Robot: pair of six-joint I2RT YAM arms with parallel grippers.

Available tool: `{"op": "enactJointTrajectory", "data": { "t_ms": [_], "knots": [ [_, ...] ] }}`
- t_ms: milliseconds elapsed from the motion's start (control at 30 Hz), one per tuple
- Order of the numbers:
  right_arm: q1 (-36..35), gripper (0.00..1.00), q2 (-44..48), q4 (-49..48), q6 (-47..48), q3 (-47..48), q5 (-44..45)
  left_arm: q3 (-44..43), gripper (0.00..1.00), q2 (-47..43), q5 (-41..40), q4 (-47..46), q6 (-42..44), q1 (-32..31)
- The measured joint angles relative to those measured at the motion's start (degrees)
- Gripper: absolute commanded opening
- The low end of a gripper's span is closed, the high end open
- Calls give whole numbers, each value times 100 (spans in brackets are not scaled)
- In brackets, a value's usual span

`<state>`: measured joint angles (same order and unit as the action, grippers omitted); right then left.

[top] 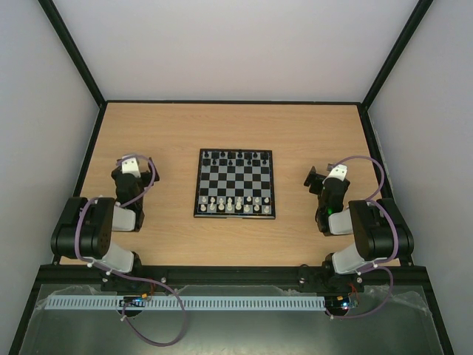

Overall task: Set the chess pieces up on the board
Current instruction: Reset both arms

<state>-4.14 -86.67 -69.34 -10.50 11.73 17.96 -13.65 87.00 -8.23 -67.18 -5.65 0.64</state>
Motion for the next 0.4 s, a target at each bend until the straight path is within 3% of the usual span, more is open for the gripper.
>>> {"op": "enactJointTrajectory", "data": {
  "t_ms": [400],
  "knots": [
    [0,99,0,2,0,7,-13,24,100,0,-542,-90,-79,-125]
  ]
}}
